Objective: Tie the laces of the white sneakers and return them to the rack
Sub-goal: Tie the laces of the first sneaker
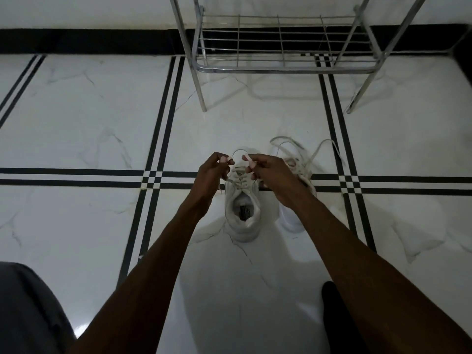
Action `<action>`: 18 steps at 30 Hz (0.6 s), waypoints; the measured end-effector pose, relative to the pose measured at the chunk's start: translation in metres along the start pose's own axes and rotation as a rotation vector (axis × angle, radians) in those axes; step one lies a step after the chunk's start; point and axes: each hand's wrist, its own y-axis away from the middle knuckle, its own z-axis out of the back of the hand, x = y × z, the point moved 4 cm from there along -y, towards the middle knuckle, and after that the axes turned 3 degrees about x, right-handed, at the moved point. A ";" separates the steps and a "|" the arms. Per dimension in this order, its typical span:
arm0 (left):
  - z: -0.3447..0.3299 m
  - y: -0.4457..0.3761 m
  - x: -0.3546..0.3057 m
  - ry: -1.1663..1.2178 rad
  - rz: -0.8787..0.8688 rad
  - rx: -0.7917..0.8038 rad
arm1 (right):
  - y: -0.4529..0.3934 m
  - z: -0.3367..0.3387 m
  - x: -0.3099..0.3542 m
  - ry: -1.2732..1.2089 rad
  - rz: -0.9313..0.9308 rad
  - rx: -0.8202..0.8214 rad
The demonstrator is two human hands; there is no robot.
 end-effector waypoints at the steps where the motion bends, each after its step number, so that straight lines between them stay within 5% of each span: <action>1: -0.001 0.002 0.002 -0.035 -0.010 0.011 | -0.001 0.000 -0.003 0.022 0.006 0.001; 18: -0.015 -0.001 -0.012 -0.359 -0.174 0.079 | -0.002 -0.002 0.003 0.033 -0.042 -0.123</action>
